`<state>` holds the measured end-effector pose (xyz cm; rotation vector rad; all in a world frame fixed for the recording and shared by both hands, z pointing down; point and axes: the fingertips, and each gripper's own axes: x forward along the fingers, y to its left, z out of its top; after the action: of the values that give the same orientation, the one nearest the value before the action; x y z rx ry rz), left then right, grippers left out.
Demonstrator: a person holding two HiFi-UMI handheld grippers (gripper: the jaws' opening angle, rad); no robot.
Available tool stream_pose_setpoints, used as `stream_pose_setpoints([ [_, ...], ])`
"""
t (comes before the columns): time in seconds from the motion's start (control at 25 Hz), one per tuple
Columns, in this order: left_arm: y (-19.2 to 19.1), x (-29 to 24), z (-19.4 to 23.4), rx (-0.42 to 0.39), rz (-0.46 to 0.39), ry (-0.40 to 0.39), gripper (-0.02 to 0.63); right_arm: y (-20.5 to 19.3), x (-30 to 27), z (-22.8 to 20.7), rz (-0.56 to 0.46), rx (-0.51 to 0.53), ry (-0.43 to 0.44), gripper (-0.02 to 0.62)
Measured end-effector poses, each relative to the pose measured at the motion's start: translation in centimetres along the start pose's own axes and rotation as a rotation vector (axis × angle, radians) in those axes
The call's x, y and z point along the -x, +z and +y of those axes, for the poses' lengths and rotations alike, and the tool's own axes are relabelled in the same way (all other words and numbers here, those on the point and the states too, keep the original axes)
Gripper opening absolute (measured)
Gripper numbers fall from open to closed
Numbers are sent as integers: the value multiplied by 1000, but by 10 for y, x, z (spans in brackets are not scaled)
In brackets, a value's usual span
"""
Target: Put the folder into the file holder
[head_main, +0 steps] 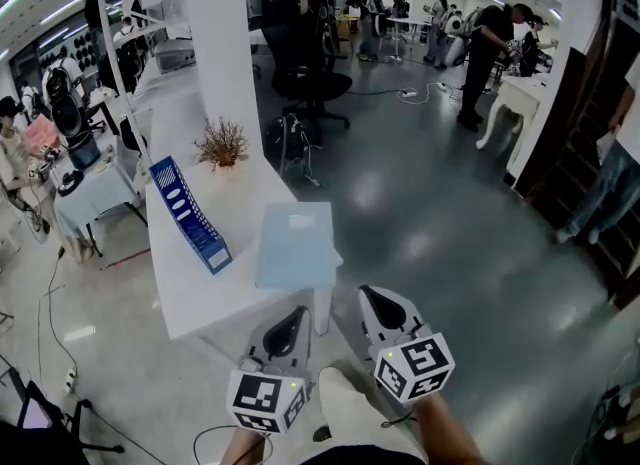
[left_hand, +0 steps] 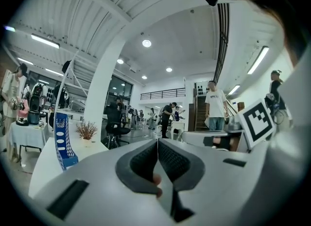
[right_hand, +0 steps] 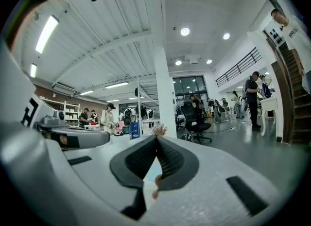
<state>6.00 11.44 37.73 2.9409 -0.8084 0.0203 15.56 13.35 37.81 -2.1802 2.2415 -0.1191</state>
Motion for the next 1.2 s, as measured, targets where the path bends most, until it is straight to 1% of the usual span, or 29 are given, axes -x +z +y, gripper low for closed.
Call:
stream_pose_setpoints([
  [0.24,1,-27,17,3,14,10,6,-9,-32,-18,18,-13,1,2],
  [0.4,-9,-51,31,2,16,5,6,-16,-56,-33,30,-20,4,2],
  [0.64,-12,-86,51,8,29,11,6,-26,-94,-56,60,-28,6,3],
  [1.2,-29,-166,93,19,55,21,6,-51,-178,-106,152,-58,56,6],
])
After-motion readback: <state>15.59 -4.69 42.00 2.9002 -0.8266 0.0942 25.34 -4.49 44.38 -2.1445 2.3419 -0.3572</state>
